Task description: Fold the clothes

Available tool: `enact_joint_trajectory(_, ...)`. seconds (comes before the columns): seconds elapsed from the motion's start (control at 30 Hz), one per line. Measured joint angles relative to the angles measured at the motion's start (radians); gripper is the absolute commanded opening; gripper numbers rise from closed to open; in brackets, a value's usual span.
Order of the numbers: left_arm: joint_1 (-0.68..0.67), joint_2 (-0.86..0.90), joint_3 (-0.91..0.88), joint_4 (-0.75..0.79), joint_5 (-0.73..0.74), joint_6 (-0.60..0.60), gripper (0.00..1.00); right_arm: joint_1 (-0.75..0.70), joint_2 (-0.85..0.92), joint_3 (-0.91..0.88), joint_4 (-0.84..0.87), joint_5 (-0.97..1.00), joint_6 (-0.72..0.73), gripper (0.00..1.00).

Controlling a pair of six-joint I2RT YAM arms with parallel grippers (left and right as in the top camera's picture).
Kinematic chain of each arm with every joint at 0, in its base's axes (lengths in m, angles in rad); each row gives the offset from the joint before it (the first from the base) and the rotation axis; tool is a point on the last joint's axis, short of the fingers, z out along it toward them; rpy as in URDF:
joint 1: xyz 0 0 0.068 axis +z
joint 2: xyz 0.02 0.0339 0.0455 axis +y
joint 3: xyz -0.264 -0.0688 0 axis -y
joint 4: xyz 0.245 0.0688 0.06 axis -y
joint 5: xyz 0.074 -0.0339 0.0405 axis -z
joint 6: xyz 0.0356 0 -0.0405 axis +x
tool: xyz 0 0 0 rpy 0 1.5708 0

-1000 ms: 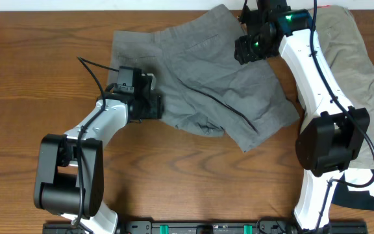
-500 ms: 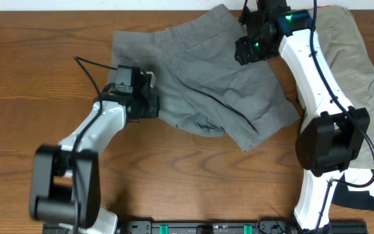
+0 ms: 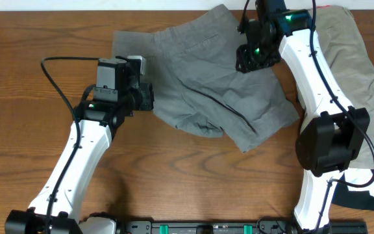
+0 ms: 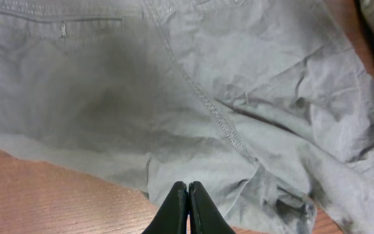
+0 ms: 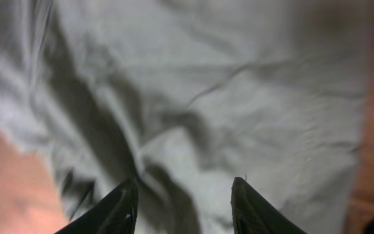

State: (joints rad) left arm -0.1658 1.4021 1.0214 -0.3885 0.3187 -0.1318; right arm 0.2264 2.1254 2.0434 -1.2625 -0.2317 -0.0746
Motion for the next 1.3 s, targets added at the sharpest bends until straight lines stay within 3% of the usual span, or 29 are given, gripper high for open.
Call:
enact_joint_trajectory(0.07, 0.001, 0.0, 0.008, -0.01, 0.0, -0.001, 0.11, 0.009, 0.0, -0.001, -0.05, -0.032, -0.027, 0.47)
enact_joint_trajectory(0.13, 0.006, 0.0, 0.009, -0.034, 0.001, -0.005, 0.31, 0.03, 0.0, -0.003, -0.108, -0.059, -0.06, 0.49)
enact_joint_trajectory(0.2, 0.02, 0.0, 0.009, -0.053, 0.0, 0.0, 0.43, 0.059, 0.0, -0.003, -0.148, -0.072, -0.079, 0.5)
enact_joint_trajectory(0.27, 0.054, 0.0, 0.009, -0.068, 0.002, -0.013, 0.5, 0.098, 0.0, -0.004, -0.182, -0.083, -0.103, 0.5)
enact_joint_trajectory(0.57, 0.23, 0.0, 0.009, -0.105, 0.0, -0.063, 0.57, 0.322, 0.0, -0.107, -0.161, -0.015, -0.151, 0.53)
enact_joint_trajectory(0.93, 0.237, 0.001, 0.009, -0.109, 0.0, -0.078, 0.57, 0.447, 0.001, -0.401, 0.115, 0.155, -0.18, 0.63)
enact_joint_trajectory(1.07, 0.237, 0.005, 0.009, -0.119, 0.0, -0.078, 0.57, 0.462, 0.002, -0.444, 0.165, 0.203, -0.179, 0.54)
enact_joint_trajectory(1.17, 0.237, 0.005, 0.009, -0.13, 0.0, -0.078, 0.58, 0.462, 0.002, -0.462, 0.174, 0.223, -0.18, 0.29)
enact_joint_trajectory(1.23, 0.237, 0.005, 0.009, -0.132, 0.0, -0.078, 0.57, 0.462, 0.002, -0.47, 0.174, 0.23, -0.176, 0.04)
enact_joint_trajectory(1.3, 0.237, 0.005, 0.009, -0.136, -0.003, -0.078, 0.58, 0.465, 0.002, -0.473, 0.175, 0.233, -0.167, 0.01)
